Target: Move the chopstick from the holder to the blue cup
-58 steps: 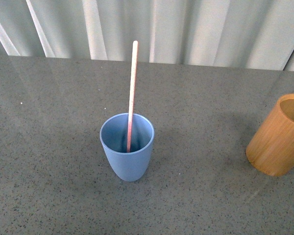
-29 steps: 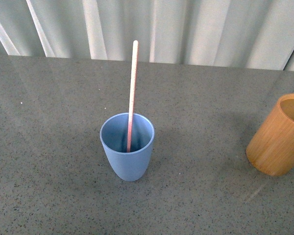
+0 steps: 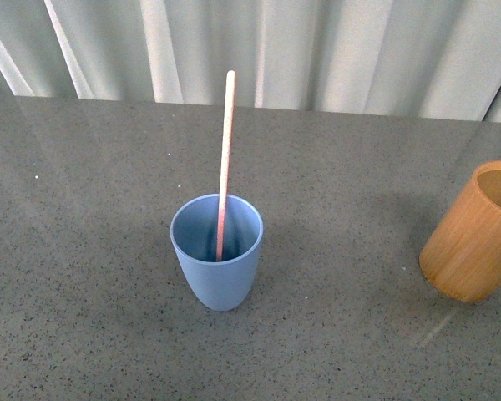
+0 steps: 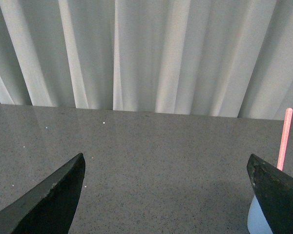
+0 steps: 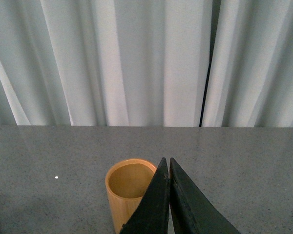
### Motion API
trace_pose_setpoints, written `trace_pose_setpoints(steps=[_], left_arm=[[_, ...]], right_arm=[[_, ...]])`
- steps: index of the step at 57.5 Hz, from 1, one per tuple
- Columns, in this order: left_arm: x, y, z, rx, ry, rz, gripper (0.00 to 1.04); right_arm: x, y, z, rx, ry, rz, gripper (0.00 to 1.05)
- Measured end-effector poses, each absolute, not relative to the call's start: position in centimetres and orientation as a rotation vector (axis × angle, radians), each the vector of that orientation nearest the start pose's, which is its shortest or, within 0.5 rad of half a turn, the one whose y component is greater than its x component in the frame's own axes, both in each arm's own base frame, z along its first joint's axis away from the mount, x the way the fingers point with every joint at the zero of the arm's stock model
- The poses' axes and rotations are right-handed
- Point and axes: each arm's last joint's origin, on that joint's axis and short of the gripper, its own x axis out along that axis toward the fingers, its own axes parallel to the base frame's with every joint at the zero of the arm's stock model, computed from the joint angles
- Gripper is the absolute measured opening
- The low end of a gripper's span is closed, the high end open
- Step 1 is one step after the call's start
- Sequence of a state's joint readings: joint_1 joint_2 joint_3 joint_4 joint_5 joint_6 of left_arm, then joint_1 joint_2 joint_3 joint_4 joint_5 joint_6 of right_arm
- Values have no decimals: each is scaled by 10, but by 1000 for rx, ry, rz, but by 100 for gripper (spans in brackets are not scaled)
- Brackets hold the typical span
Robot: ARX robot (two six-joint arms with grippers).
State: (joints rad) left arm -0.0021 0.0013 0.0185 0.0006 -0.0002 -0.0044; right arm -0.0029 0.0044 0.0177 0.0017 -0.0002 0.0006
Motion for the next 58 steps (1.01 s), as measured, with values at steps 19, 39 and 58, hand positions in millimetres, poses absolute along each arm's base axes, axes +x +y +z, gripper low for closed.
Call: trace_pose_setpoints(steps=[19, 39, 58], left_arm=[[97, 0, 170, -4, -18, -2, 98], [97, 0, 170, -4, -18, -2, 98], [97, 0, 170, -4, -18, -2, 98]], right_arm=[[97, 0, 169, 1, -15, -3, 66], [97, 0, 169, 2, -15, -3, 95], [97, 0, 169, 2, -15, -3, 95]])
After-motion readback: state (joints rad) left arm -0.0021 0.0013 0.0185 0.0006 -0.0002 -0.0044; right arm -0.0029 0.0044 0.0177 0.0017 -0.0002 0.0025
